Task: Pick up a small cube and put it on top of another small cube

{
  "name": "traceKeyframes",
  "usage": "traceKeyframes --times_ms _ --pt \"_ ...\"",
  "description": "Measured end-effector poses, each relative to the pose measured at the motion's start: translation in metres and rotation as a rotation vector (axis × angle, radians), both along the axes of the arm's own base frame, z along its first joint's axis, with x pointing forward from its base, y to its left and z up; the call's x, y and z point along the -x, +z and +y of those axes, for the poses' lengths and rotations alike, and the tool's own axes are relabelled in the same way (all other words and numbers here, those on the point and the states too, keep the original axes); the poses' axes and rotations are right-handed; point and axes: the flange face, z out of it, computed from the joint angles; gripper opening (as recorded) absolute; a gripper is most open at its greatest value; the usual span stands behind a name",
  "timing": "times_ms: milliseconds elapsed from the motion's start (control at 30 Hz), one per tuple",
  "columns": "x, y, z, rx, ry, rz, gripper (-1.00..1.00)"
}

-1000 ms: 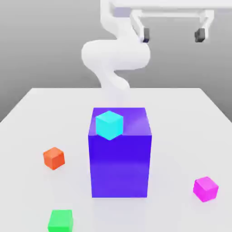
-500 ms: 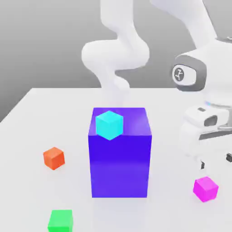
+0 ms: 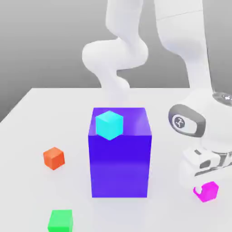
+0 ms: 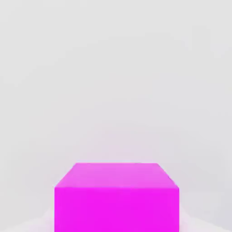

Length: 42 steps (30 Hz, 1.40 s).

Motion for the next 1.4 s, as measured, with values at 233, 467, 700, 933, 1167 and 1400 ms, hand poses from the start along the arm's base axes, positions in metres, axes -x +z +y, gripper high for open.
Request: traceKeyframes --times_ms 233,467,700,933,1167,1400 --pt "-0.015 0.052 -0.02 0.009 0.026 0.006 -1.0" --pt "-0.058 0.054 -0.084 0.022 0.104 0.026 -1.0" --pt "-0.092 0.058 -0.154 0.024 0.184 0.041 -1.0" --pt "-0.114 0.067 -0.229 0.017 0.267 0.046 -1.0" --pt "-0.124 0.08 -0.306 0.007 0.354 0.037 -1.0" --pt "-0.124 0.099 -0.382 0.001 0.446 0.012 -1.0"
